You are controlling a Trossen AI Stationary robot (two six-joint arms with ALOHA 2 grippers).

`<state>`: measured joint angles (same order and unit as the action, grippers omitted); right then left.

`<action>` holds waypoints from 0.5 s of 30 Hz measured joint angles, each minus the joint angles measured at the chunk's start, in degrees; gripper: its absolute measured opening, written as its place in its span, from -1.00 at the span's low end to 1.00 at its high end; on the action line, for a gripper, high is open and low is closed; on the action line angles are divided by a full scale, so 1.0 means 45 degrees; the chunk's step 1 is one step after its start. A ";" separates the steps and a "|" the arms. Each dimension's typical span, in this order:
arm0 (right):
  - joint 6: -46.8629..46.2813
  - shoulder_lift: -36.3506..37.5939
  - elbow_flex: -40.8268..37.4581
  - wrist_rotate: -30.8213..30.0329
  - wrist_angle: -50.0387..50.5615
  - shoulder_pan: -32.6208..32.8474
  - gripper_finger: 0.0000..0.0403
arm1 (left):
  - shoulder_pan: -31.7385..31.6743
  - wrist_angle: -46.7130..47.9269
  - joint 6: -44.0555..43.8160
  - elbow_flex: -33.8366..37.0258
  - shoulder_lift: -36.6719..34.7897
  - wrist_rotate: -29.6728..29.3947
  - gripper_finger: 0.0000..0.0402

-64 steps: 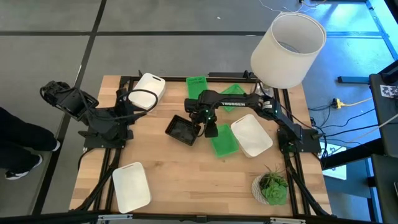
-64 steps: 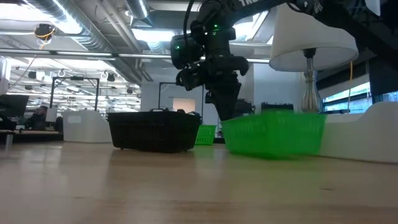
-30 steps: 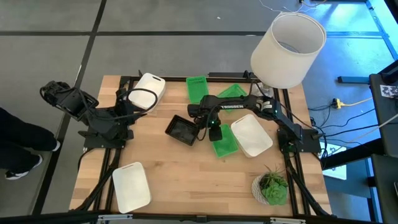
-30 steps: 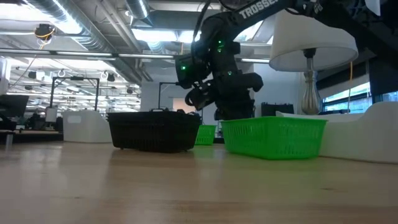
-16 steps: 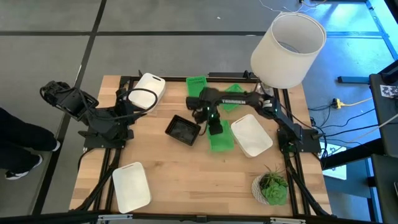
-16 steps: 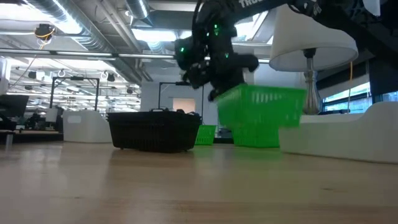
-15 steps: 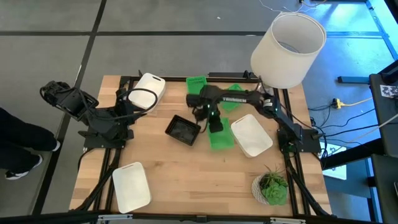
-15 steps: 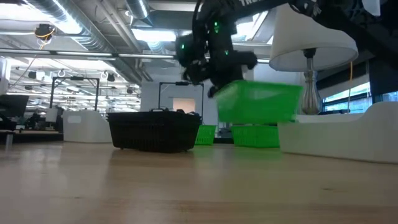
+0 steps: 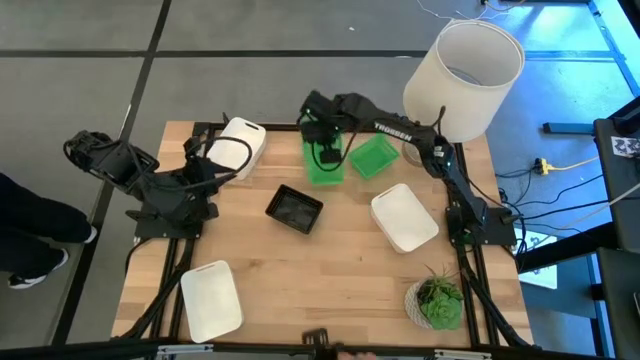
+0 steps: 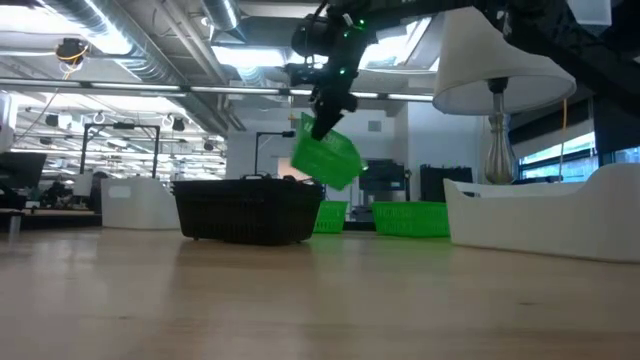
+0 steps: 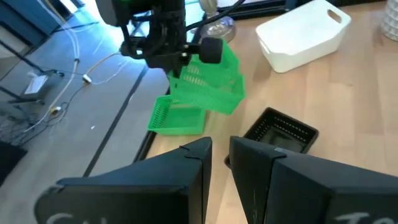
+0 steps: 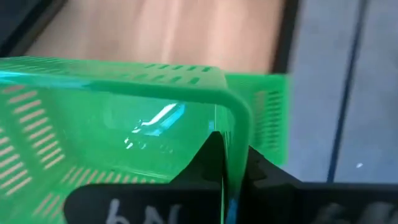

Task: Stack baskets by color
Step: Stack the bottom green bin on the top left green bin

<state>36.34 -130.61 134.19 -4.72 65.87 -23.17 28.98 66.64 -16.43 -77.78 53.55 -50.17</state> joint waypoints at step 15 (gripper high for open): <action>0.0699 -0.0164 -0.0053 0.0996 -0.2643 -0.2125 -1.00 | -0.1242 -0.0074 -0.0029 0.0000 -0.0002 0.0063 -0.75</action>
<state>39.48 -131.35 133.95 -0.23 53.98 -32.73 23.39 66.30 -16.56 -77.78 53.54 -49.89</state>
